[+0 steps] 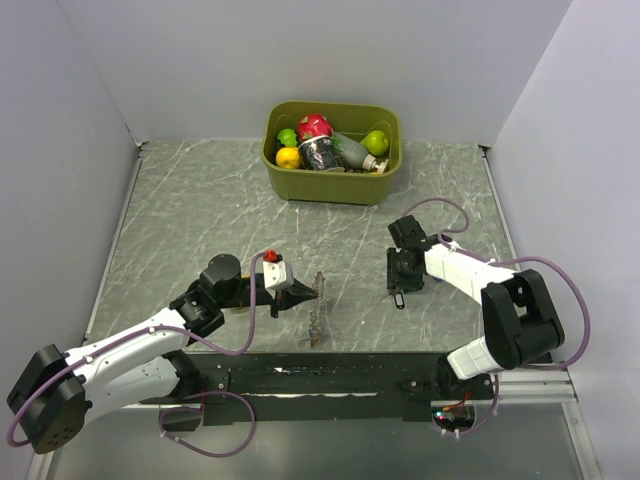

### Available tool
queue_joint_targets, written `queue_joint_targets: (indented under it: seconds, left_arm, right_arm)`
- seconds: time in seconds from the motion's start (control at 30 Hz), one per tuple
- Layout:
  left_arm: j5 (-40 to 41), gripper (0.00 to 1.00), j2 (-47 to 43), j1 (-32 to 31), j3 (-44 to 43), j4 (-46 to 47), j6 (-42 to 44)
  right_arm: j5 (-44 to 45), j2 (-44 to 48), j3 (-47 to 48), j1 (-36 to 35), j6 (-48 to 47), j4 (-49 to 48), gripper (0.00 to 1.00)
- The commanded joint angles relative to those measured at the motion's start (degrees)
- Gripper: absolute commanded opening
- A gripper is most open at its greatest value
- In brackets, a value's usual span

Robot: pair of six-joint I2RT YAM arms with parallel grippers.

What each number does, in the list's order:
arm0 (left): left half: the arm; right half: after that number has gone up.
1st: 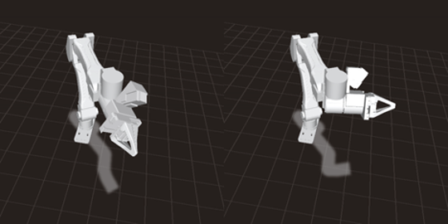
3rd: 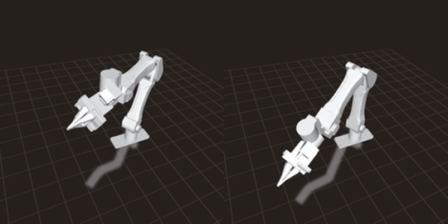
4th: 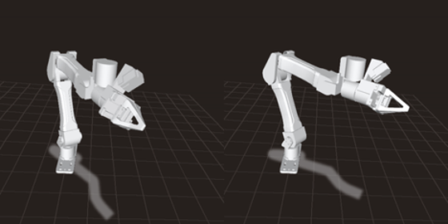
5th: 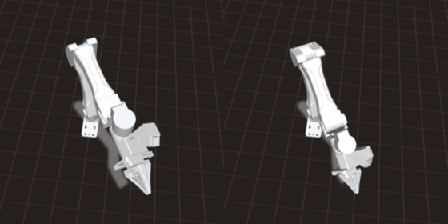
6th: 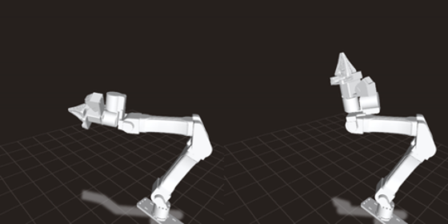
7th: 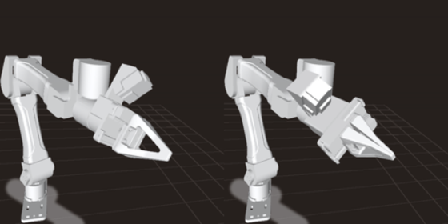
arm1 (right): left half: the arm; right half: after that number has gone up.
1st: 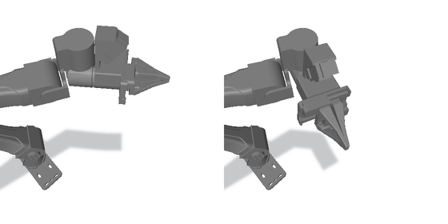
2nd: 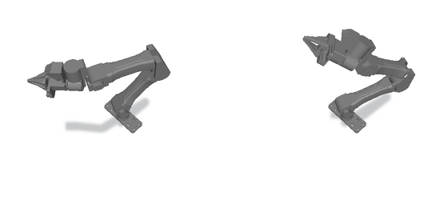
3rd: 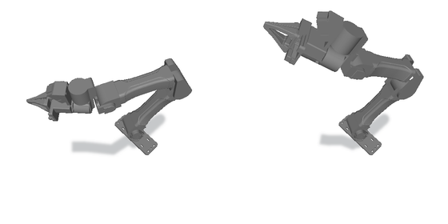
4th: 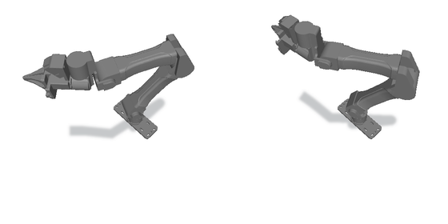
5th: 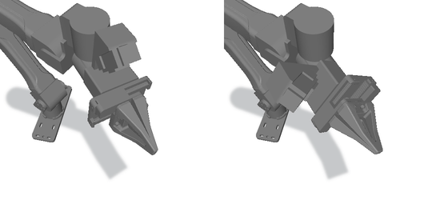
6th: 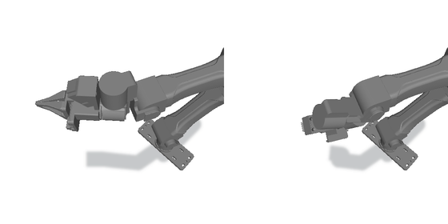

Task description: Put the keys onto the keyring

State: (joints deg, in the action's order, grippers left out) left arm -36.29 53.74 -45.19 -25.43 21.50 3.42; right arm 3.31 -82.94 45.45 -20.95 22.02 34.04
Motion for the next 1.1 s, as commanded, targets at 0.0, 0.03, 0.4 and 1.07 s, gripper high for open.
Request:
queue_joint_targets:
  seconds: [0.0, 0.03, 0.4, 1.07]
  left_arm:
    - [-1.41, 0.01, -0.65, 0.36, -3.66, 2.58, 0.45]
    - [-1.32, 0.01, -0.65, 0.28, -3.49, 2.76, 0.36]
    - [-1.32, 0.01, -0.03, 0.28, -4.01, 2.41, 0.71]
    - [-0.88, 0.01, -0.30, 0.36, -3.49, 2.76, 0.18]
  right_arm:
    - [-0.67, -1.61, 2.71, 0.21, -0.93, -1.96, 0.46]
    - [-0.94, -1.88, 2.89, 0.29, -1.01, -1.96, 0.42]
    - [-0.76, -1.79, 2.71, 0.21, -0.93, -1.79, 0.21]
    - [-0.32, 5.41, 1.48, -0.50, -1.63, -0.47, 0.52]
